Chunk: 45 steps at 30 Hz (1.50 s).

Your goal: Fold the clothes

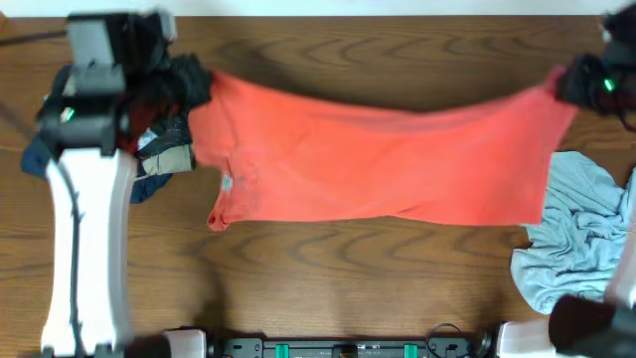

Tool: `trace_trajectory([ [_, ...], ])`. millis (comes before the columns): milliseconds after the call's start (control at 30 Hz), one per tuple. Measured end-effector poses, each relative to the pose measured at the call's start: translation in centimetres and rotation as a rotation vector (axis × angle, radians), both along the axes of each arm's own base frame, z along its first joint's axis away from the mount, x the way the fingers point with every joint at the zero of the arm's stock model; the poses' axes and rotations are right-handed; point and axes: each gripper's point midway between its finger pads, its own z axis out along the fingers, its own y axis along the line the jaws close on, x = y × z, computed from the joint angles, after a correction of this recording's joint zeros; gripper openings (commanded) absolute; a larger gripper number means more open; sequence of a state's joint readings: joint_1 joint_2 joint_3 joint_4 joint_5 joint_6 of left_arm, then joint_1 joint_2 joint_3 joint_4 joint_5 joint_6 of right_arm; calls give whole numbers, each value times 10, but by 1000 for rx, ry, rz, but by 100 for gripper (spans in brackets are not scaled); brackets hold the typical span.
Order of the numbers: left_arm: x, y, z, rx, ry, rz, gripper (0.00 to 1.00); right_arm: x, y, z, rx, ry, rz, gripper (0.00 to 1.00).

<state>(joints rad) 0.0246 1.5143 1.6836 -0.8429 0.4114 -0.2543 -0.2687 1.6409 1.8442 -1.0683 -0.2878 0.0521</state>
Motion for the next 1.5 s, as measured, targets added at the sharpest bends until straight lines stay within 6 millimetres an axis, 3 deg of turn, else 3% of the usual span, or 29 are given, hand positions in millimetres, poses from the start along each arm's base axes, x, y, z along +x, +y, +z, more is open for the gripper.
trace_trajectory([
  [67,39,1,3,10,-106,-3,6,50,-5,6,16,-138,-20,1],
  [167,84,4,22,19,-286,2,6,96,-11,31,72,-333,-50,1],
  [267,106,10,58,-9,-453,54,6,116,-12,74,128,-521,-67,1],
  [400,111,30,131,-70,-654,137,6,109,-12,134,184,-667,-84,1],
  [533,95,52,204,-111,-803,194,6,84,-28,180,190,-720,-118,1],
  [600,83,54,223,-126,-820,194,6,72,-33,186,183,-711,-129,1],
  [667,72,48,227,-138,-789,172,6,62,-35,184,171,-676,-136,1],
  [767,58,40,195,-151,-617,141,6,51,-37,154,150,-544,-155,1],
  [900,37,33,112,-136,-266,122,6,36,-47,95,97,-318,-220,1],
  [1000,9,26,48,-126,9,98,6,18,-56,45,42,-136,-269,1],
  [1333,-69,17,-66,-108,514,42,6,-53,-51,-97,11,374,-278,1],
  [1500,-95,15,-109,-105,666,14,6,-79,-46,-141,20,521,-274,1],
])
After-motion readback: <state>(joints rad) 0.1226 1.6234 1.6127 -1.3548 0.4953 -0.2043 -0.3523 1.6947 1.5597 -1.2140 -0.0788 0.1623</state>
